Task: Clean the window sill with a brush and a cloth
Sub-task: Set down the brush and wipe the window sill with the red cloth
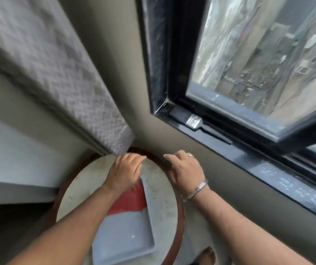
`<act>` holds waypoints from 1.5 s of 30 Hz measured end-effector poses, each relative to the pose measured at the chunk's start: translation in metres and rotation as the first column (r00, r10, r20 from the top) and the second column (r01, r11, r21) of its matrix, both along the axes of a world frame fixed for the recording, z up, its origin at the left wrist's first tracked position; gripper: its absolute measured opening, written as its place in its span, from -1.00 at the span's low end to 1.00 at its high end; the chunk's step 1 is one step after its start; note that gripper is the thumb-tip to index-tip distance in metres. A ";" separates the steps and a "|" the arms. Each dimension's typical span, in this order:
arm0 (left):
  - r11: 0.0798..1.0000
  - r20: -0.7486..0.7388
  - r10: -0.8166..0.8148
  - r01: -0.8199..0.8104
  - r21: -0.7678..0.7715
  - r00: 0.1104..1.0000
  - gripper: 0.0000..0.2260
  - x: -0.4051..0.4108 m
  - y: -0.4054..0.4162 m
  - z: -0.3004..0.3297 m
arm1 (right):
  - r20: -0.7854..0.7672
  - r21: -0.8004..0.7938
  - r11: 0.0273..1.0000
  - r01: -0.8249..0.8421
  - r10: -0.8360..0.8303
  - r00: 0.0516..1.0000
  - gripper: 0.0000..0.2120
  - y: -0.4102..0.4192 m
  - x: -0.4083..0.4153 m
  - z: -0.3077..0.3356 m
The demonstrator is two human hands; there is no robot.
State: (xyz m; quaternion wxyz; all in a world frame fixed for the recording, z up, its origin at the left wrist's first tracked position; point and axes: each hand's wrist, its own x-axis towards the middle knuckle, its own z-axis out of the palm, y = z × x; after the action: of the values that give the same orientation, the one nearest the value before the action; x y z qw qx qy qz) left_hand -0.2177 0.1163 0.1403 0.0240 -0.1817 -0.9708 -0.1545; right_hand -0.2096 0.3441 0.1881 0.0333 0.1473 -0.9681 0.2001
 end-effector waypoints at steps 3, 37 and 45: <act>0.966 0.391 0.237 -0.175 -0.189 0.889 -0.64 0.048 -0.049 -0.052 | 0.397 0.021 0.985 -0.174 0.151 0.905 -0.60 -0.049 0.019 -0.052; 0.331 0.868 -0.369 -0.825 0.458 0.333 -0.76 0.027 0.040 0.035 | 0.873 -0.485 -0.014 0.874 0.036 0.486 -0.75 0.052 0.070 -0.004; 0.588 0.799 -0.357 -0.548 0.595 0.484 -0.74 0.035 0.165 0.072 | 0.688 -0.564 0.036 0.825 -0.532 0.494 -0.62 0.159 0.140 0.031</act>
State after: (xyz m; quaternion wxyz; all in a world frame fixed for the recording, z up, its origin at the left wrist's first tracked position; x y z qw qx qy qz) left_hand -0.1825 0.2810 0.2121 -0.3800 0.0181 -0.6679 -0.6397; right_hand -0.0697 0.5034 0.2193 0.0518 -0.4082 -0.6578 0.6309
